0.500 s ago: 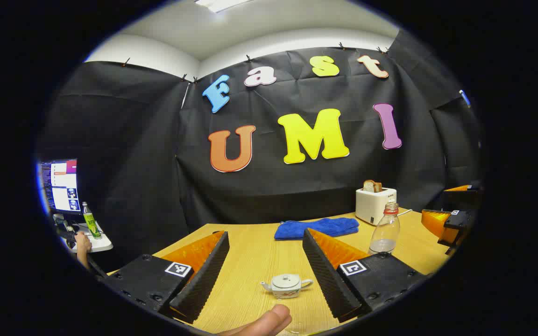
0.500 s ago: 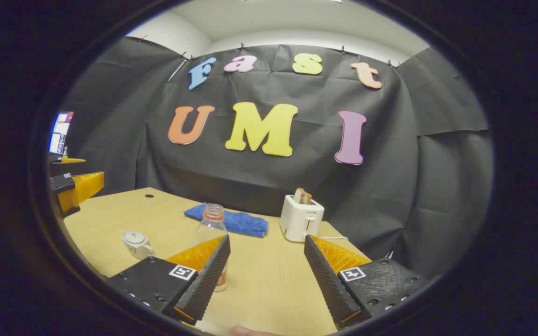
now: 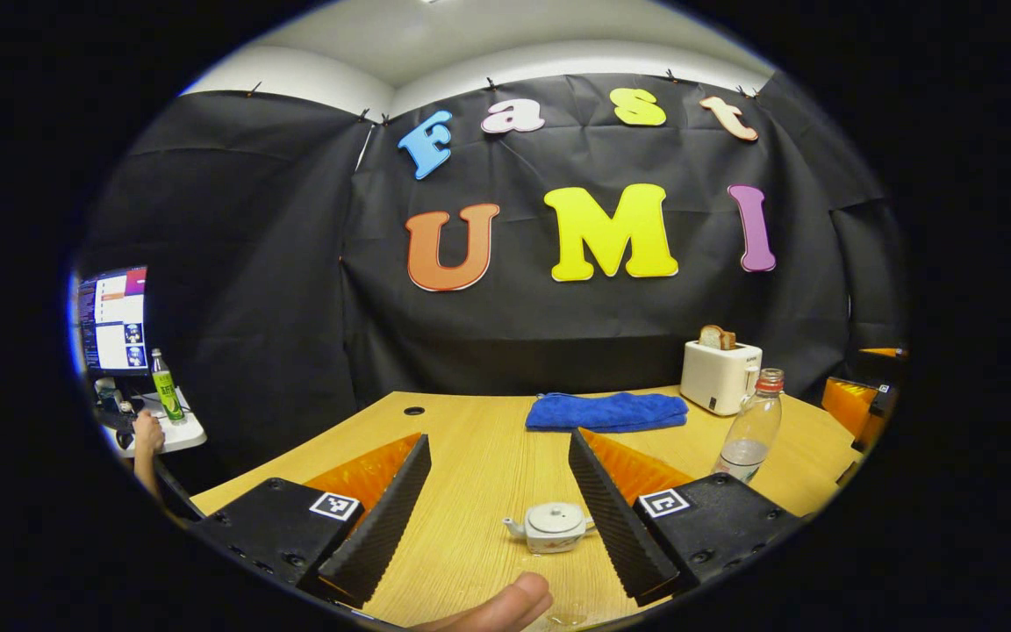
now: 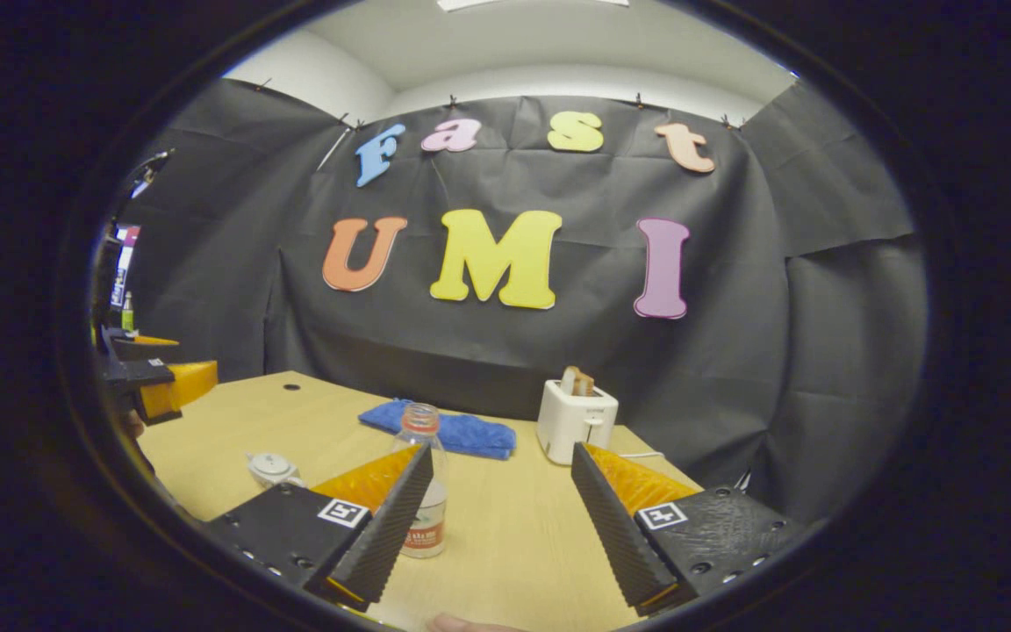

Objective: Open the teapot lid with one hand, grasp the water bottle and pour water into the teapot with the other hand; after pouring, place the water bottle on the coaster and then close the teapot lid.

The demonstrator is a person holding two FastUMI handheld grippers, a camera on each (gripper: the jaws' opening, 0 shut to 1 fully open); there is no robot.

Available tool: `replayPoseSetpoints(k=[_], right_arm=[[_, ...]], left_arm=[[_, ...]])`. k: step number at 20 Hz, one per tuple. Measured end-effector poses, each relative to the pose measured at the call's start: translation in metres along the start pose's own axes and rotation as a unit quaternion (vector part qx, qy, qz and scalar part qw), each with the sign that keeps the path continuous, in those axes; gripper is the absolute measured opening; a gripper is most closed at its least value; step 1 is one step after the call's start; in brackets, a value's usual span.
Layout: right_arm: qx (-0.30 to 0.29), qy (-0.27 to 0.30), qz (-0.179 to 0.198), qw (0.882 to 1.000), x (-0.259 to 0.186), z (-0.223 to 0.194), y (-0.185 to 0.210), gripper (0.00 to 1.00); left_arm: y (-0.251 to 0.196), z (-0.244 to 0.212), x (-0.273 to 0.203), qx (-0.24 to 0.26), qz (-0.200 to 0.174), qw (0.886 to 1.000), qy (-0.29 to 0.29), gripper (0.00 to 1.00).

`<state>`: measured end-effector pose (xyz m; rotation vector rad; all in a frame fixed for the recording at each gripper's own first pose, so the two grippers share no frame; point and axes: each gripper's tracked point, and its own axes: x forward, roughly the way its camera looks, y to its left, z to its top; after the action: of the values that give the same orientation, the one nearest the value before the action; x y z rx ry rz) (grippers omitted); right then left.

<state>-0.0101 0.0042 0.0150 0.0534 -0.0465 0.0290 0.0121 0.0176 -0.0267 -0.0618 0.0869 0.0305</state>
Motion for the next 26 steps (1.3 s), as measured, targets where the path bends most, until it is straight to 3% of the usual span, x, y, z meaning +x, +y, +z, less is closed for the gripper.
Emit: replayPoseSetpoints(k=[8, 10, 18, 23, 26], right_arm=[[-0.001, -0.002, -0.007, 1.0, 0.002, 0.0, -0.004, 0.98], [-0.003, -0.004, -0.009, 1.0, 0.002, 0.0, -0.005, 0.98], [0.001, -0.005, -0.02, 1.0, 0.004, 0.0, -0.013, 0.95], [-0.002, -0.001, -0.018, 1.0, 0.006, -0.004, -0.008, 0.98], [-0.002, 0.003, -0.017, 1.0, 0.007, -0.005, -0.007, 0.95]], left_arm=[[-0.016, -0.014, 0.025, 0.006, -0.024, 1.0, -0.001, 0.99], [-0.03, -0.043, 0.051, 0.004, -0.047, 0.999, 0.015, 0.99], [-0.038, -0.107, 0.076, -0.015, -0.059, 0.994, 0.091, 1.0], [-0.047, -0.108, 0.08, -0.007, -0.073, 0.994, 0.083, 0.89], [-0.055, -0.115, 0.08, 0.0, -0.086, 0.992, 0.091, 0.68]])
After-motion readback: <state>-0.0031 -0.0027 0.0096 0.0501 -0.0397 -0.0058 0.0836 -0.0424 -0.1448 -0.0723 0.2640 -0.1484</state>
